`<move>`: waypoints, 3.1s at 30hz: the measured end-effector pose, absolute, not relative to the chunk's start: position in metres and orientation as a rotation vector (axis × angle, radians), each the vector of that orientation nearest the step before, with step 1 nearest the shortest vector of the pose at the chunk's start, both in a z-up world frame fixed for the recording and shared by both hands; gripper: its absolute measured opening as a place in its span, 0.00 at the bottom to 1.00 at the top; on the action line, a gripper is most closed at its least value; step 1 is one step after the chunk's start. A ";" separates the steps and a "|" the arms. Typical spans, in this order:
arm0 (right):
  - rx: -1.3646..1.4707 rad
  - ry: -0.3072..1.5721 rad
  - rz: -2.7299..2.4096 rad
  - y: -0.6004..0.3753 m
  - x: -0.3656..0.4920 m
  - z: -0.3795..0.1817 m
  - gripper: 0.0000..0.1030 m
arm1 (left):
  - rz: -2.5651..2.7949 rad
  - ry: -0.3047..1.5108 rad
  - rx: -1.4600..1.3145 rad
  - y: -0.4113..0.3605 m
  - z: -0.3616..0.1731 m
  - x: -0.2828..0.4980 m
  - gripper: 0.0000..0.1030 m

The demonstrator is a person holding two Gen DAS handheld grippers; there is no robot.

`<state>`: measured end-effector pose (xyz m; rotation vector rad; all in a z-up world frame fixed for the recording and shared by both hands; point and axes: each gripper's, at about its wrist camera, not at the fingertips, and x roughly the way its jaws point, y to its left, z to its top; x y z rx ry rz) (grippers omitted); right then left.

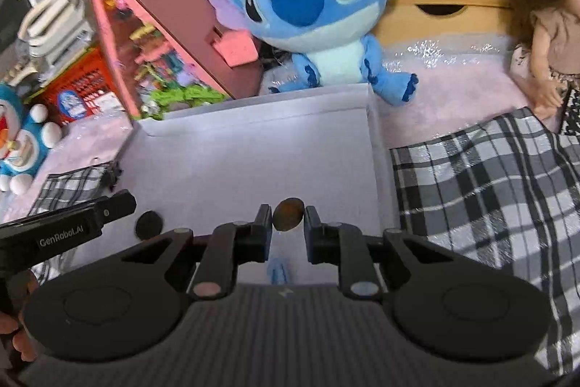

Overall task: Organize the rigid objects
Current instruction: 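Carry the black disc and brown ball over the white box with both grippers, then open the left gripper to drop the disc while the right releases the ball into the box, then move both grippers back to the remaining items on the bed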

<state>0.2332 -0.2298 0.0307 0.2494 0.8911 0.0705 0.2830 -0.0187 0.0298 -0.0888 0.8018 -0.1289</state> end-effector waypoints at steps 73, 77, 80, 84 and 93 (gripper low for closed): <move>-0.048 0.554 0.193 -0.218 -0.003 0.023 0.95 | -0.196 0.542 0.092 -0.014 0.012 0.024 0.81; -0.063 0.537 0.200 -0.214 -0.013 0.019 0.98 | -0.191 0.532 0.108 -0.014 0.006 0.014 0.81; -0.074 0.540 0.199 -0.212 -0.017 0.014 0.99 | -0.191 0.544 0.096 -0.011 0.001 0.010 0.82; -0.085 0.554 0.194 -0.209 -0.020 0.008 0.99 | -0.190 0.560 0.079 -0.007 -0.005 0.008 0.82; -0.100 0.555 0.192 -0.208 -0.024 0.002 0.99 | -0.166 0.567 0.049 -0.002 -0.007 0.011 0.81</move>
